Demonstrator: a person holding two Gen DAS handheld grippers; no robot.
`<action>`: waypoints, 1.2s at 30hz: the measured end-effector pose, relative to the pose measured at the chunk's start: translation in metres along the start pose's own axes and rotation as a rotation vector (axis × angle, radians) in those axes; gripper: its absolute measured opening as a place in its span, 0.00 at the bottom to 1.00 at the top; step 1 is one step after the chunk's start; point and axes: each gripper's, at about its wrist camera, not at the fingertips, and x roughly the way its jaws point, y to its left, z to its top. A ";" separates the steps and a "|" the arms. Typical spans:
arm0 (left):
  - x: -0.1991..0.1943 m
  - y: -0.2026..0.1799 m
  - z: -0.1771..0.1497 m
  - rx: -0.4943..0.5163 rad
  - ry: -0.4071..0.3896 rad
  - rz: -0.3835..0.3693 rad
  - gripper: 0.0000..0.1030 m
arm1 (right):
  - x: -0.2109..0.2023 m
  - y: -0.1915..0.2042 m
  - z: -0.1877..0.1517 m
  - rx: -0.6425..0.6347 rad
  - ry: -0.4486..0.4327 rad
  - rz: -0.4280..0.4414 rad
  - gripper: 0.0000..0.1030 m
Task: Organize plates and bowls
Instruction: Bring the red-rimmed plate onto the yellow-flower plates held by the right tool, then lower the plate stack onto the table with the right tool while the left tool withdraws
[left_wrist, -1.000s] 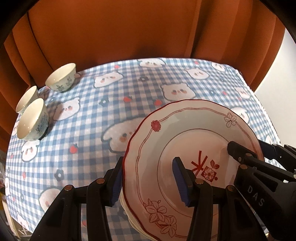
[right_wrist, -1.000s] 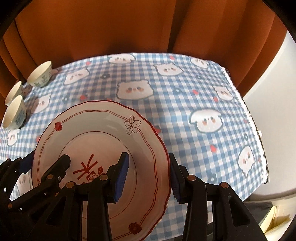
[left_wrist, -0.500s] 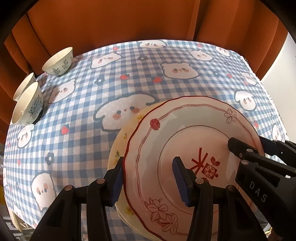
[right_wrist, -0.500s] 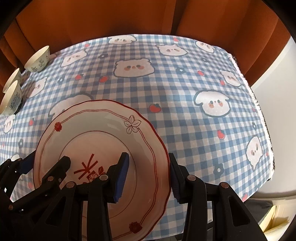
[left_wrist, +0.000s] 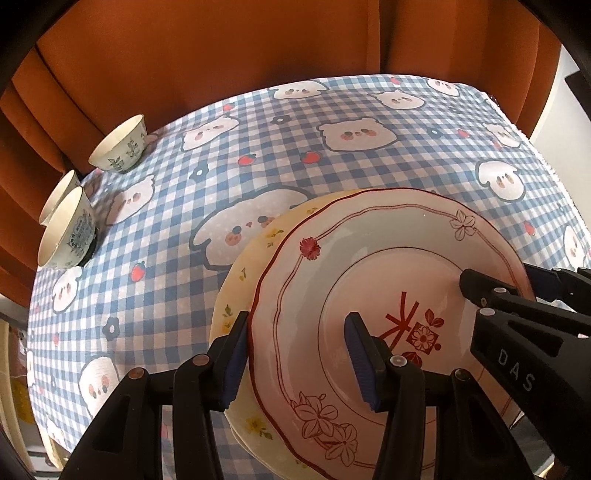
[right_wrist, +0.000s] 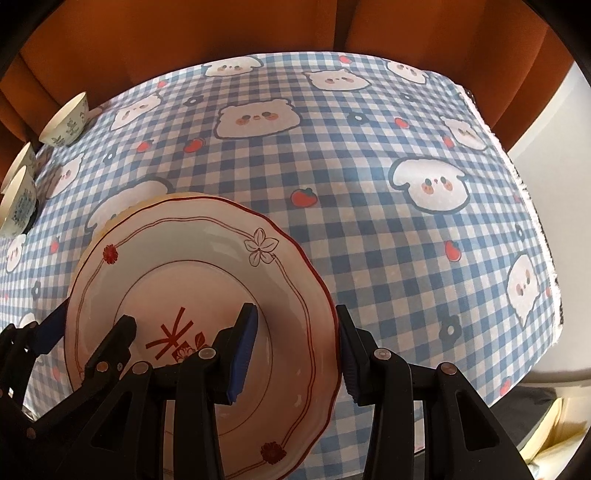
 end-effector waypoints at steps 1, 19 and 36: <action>0.000 0.000 0.000 -0.001 -0.001 0.005 0.50 | 0.000 0.000 0.000 -0.001 -0.002 0.002 0.44; 0.001 0.005 0.002 -0.055 0.033 0.046 0.56 | -0.009 0.004 0.000 -0.086 -0.061 0.044 0.30; 0.002 0.011 0.003 -0.202 0.077 0.040 0.73 | -0.008 0.008 0.002 -0.182 -0.040 0.086 0.31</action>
